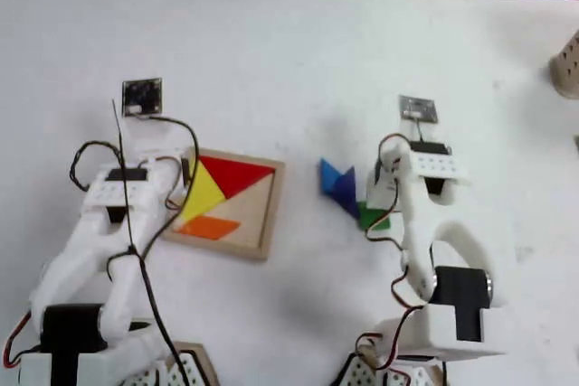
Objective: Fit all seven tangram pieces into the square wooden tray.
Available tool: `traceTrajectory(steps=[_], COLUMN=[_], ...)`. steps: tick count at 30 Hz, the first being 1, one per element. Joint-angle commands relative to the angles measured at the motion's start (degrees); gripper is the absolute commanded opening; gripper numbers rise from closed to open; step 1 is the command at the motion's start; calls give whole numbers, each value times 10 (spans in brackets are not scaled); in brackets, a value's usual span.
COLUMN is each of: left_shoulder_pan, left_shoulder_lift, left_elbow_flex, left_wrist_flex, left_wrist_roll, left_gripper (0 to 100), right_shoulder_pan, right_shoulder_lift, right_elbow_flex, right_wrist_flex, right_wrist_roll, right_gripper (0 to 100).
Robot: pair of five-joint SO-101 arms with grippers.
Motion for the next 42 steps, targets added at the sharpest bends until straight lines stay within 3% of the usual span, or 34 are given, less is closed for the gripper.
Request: traceTrajectory(steps=[1, 7, 10, 16, 19, 26, 42], left_shoulder_pan=[-3, -2, 0, 1, 1, 1, 2], left_shoulder_lift=[0, 0, 0, -1, -1, -1, 0], left_elbow_flex=[-17, -17, -17, -17, -17, -17, -17], left_wrist_flex=[-7, -9, -10, -11, -11, -10, -9], left_wrist_roll=[-4, -4, -4, -4, -4, -4, -4], left_gripper=[80, 80, 80, 80, 80, 80, 80], right_shoulder_pan=[-7, 61, 73, 91, 71, 65, 83], right_shoulder_lift=[-2, -51, -61, -62, -60, 4, 97], right_elbow_flex=[-5, -45, -45, -49, -44, -41, -123], right_wrist_flex=[17, 74, 75, 28, -19, -72, -71], right_wrist_roll=[13, 14, 6, -207, -264, -267, -267], right_gripper=[22, 28, 99, 173, 173, 173, 173])
